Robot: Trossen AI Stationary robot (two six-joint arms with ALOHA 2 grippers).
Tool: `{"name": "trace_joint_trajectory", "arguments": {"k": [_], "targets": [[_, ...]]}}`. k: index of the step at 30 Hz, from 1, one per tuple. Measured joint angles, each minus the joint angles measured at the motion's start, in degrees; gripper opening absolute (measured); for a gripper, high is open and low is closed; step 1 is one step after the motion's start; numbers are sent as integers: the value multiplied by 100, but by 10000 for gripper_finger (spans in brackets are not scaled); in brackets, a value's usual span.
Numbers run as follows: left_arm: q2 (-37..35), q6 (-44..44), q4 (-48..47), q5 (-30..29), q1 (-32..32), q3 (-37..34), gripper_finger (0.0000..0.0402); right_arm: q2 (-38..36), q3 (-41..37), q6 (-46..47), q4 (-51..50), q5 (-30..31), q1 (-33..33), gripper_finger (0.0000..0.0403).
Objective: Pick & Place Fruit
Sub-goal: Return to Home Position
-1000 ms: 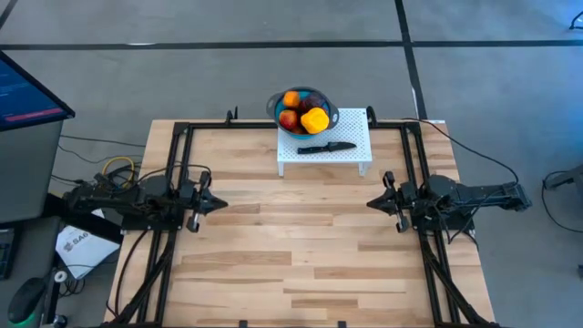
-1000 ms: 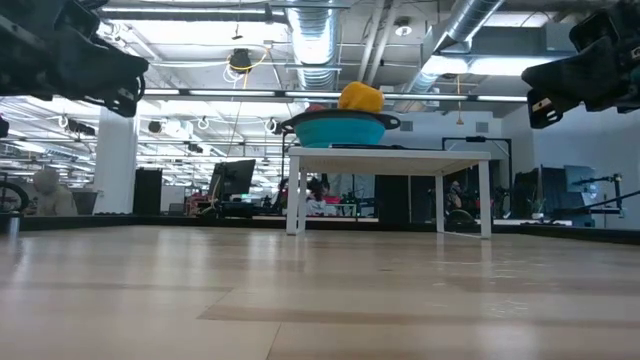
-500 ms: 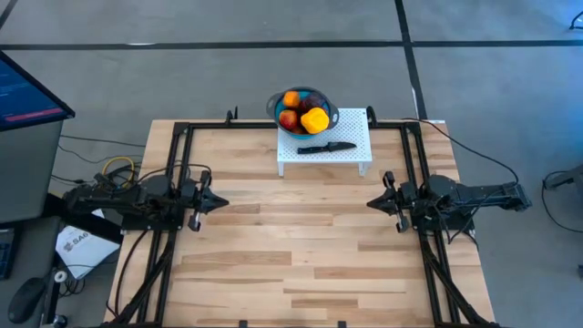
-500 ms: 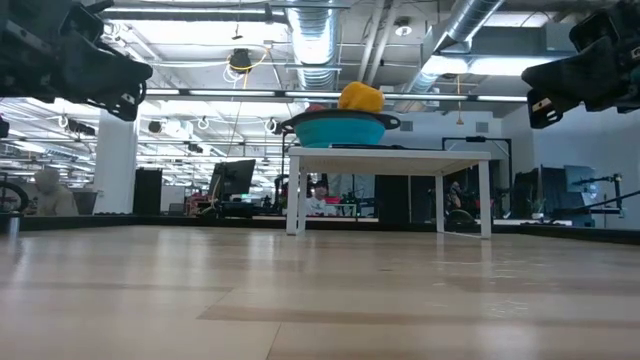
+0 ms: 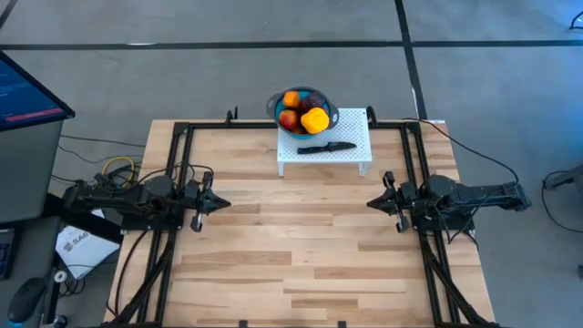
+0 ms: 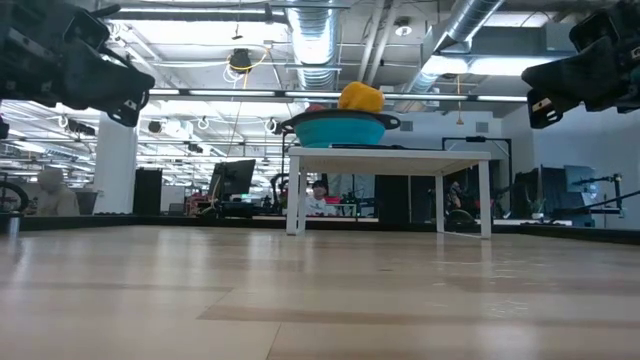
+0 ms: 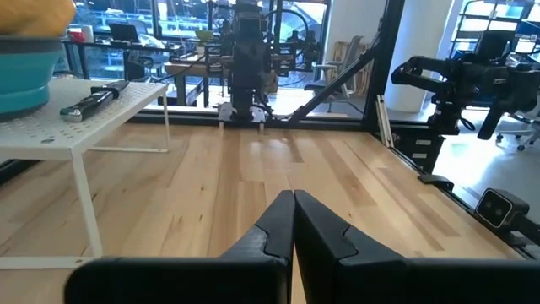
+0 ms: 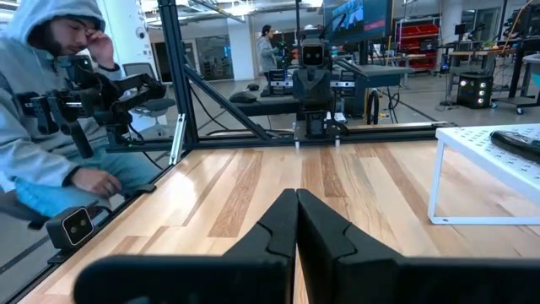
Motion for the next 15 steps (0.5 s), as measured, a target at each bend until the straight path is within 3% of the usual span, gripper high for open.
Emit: {"name": "trace_joint_trajectory", "arguments": {"k": [15], "targets": [[83, -1, 47, -28, 0, 0, 2, 0, 0, 0, 0, -2, 0, 0]]}}
